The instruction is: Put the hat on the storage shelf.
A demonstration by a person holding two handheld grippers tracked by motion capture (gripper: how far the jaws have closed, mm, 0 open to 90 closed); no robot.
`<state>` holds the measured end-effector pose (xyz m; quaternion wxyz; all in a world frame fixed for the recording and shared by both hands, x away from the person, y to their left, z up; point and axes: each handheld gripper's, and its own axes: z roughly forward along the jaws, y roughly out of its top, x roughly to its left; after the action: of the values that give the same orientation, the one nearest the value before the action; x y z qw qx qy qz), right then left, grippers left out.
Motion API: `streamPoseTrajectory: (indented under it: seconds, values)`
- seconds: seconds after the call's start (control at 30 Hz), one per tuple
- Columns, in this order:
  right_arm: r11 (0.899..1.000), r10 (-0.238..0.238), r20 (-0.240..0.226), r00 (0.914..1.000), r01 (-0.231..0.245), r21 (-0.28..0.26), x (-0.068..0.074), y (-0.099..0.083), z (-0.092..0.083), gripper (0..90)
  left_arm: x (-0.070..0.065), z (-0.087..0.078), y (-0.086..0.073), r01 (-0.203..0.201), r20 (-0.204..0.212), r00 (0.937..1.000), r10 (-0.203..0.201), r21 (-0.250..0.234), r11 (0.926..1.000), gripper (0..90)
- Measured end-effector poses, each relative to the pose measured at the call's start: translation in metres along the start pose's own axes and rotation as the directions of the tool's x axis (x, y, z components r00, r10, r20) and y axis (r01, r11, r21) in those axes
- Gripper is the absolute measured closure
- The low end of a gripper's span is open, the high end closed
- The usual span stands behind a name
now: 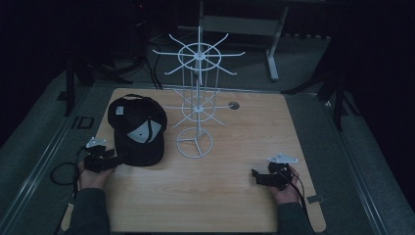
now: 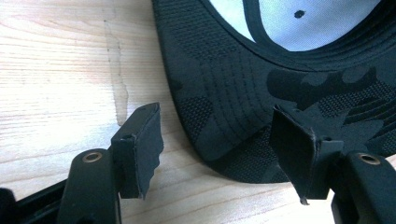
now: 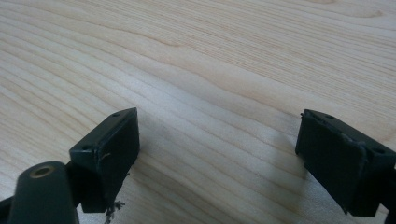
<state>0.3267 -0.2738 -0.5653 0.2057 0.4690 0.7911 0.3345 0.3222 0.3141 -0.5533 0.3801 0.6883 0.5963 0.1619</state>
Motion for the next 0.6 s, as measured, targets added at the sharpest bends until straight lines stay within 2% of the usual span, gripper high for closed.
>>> streamPoseTrajectory:
  seconds: [0.2,0.5,0.6]
  values:
    - [1.000,0.000,0.000,1.0000,0.000,0.000,0.0000,0.0000,0.0000,13.3,-0.0008,0.0050,-0.0001,0.012,0.029,0.9995,-0.012,0.018,0.9998,34.8]
    - [1.000,-0.001,0.000,1.0000,0.001,0.000,-0.0001,0.0000,0.0000,13.3,-0.0062,0.0078,0.0006,0.002,0.048,0.9989,-0.004,0.037,0.9993,38.6]
    - [1.000,0.000,0.000,1.0000,0.000,0.000,0.0000,0.0000,0.0000,13.3,-0.0090,0.0078,0.0002,-0.008,0.077,0.9970,0.004,0.044,0.9990,40.2]
